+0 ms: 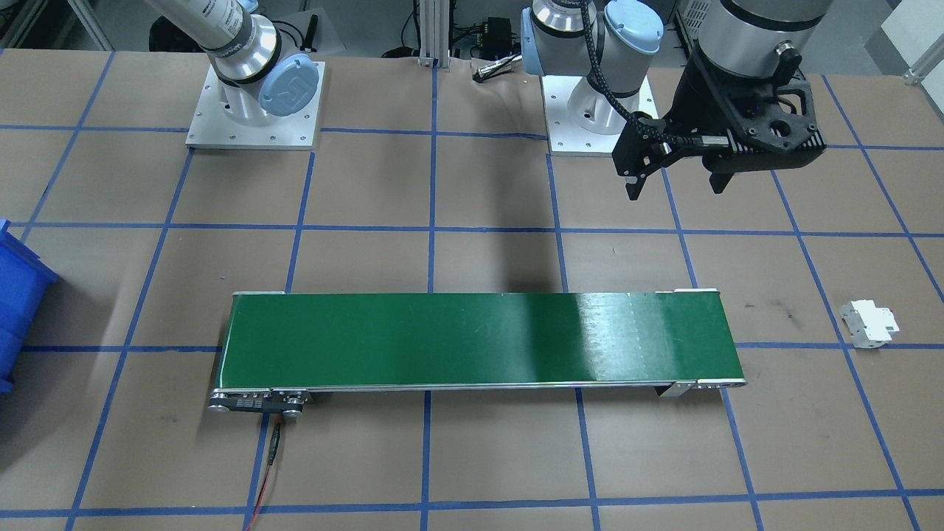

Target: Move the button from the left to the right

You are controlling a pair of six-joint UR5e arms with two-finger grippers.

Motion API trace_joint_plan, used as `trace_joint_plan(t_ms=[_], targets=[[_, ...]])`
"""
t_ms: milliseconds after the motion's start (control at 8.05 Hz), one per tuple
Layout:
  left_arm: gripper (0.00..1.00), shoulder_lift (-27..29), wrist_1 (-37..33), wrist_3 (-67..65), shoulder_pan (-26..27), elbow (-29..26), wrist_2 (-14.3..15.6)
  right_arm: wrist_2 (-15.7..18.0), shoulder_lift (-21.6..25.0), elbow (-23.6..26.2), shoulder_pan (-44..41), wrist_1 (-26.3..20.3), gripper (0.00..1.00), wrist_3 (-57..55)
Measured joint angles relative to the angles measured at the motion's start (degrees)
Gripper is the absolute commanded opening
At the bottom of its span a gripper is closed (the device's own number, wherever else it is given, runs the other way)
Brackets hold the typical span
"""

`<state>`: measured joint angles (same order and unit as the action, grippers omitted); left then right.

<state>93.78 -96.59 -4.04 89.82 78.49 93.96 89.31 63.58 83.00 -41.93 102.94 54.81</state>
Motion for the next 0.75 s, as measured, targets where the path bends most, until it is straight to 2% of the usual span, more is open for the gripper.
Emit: trace_joint_plan(t_ms=[248, 621, 745], targets=[[1.0, 0.0, 0.0, 0.0, 0.0, 0.0, 0.0, -0.4, -2.6, 0.2, 0.1, 3.0, 0.0, -0.7], [1.0, 0.0, 0.0, 0.0, 0.0, 0.0, 0.0, -0.5, -3.2, 1.0, -0.2, 4.0, 0.0, -3.1], [1.0, 0.0, 0.0, 0.0, 0.0, 0.0, 0.0, -0.5, -3.3, 1.6, -0.2, 4.1, 0.14, -3.2]])
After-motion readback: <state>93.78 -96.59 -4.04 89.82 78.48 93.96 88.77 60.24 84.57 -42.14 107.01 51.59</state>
